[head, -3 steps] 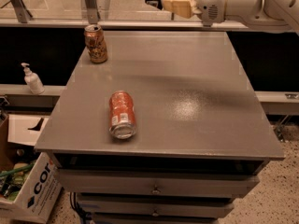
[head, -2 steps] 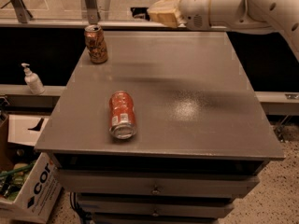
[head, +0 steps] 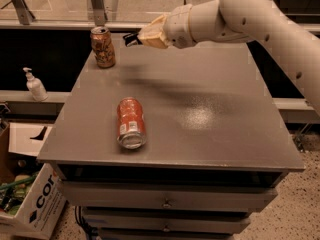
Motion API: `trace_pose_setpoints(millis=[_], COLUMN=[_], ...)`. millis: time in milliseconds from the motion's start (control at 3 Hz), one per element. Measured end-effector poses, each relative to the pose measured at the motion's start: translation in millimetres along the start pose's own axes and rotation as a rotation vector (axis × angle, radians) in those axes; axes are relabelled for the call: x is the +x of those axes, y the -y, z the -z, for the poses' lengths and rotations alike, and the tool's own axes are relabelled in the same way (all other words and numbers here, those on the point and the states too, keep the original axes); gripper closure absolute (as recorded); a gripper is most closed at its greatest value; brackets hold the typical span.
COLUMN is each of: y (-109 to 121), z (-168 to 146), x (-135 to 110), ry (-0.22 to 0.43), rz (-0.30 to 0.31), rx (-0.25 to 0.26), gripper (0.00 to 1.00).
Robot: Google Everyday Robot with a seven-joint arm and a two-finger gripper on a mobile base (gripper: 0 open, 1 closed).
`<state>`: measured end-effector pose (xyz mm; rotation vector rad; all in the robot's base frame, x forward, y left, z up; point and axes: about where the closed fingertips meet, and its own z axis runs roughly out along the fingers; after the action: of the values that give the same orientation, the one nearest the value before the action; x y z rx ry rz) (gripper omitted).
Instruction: Move rxbar chocolate near orange can
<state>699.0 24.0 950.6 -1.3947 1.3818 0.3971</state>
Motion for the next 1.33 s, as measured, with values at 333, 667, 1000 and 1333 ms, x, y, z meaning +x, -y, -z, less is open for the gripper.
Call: trace_pose_setpoints(millis=[333, 667, 1000, 1333], y=[-2, -3, -8, -16], z=[-31, -49, -63, -75], x=[17, 38, 52, 57], ry=[-0.061, -0.113, -0.138, -0.145], rz=[0.031, 0.037, 0.033, 0.027], rx=[-0.012, -0.017, -0.030, -0.048], gripper=[1.00, 1.00, 1.00, 1.00])
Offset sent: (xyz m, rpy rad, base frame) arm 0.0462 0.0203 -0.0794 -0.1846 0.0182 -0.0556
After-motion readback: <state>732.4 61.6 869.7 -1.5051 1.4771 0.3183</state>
